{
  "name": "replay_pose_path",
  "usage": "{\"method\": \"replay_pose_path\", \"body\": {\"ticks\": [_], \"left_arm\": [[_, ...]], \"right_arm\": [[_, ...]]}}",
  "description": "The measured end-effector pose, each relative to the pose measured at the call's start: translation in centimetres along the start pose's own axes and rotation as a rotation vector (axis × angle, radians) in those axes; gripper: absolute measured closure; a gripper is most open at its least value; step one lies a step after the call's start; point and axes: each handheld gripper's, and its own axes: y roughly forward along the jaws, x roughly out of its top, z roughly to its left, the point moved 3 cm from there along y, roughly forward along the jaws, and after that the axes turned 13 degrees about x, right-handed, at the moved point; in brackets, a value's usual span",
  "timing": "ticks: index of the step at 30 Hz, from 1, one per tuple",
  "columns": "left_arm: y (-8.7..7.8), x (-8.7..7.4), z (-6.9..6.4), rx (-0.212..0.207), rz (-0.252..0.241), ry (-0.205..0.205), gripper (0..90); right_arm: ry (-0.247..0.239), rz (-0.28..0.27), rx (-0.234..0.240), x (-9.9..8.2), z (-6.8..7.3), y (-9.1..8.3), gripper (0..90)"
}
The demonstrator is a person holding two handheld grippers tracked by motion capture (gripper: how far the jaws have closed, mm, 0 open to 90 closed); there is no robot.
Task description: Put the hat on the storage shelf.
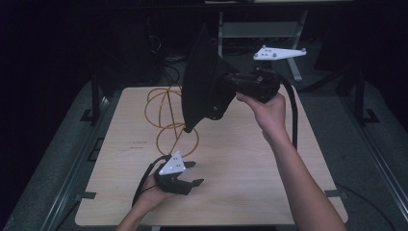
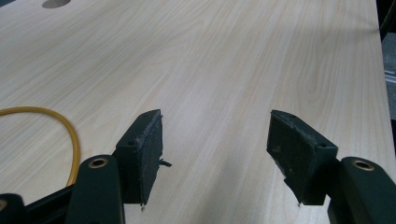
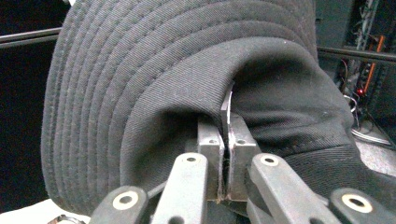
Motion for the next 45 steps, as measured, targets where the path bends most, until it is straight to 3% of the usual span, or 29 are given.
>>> {"method": "replay_pose_path", "body": {"ticks": [11,17,24,28,29,33,36,39,43,45], "left_arm": [[0.4,-0.2,-0.6,-0.028,0.001,0.014,35.5],[0.2,-0.1,-0.8,-0.03,-0.005,0.01,35.5],[0.3,0.0,-1.1,-0.043,0.0,0.035,35.5],[0.5,0.0,-1.1,-0.047,0.001,0.039,35.5],[0.5,0.0,-0.9,-0.048,-0.005,0.06,35.5],[0.5,0.1,-1.1,-0.049,-0.007,0.049,35.6],[0.7,0.1,-1.5,-0.057,-0.003,0.057,35.6],[0.7,0.1,-1.8,-0.064,-0.004,0.065,35.6],[0.5,0.1,-2.0,-0.064,-0.008,0.072,35.6],[0.5,0.1,-1.9,-0.063,-0.005,0.072,35.6]], "right_arm": [[-0.026,0.058,0.038,2.1,-0.1,4.9,86.6],[-0.044,0.101,0.032,2.6,-0.2,7.6,86.5],[-0.037,0.156,0.049,2.9,-0.3,10.9,86.0],[-0.062,0.208,0.042,2.8,-0.4,12.9,85.7],[-0.064,0.224,0.045,2.7,-0.4,13.5,85.5],[-0.073,0.245,0.049,2.4,-0.3,15.1,83.9],[-0.086,0.263,0.059,2.1,0.3,16.6,81.4],[-0.094,0.316,0.088,1.5,0.9,18.0,73.1],[-0.087,0.338,0.119,1.0,1.3,18.2,60.5],[-0.077,0.334,0.124,0.9,1.2,17.7,59.8]]}}
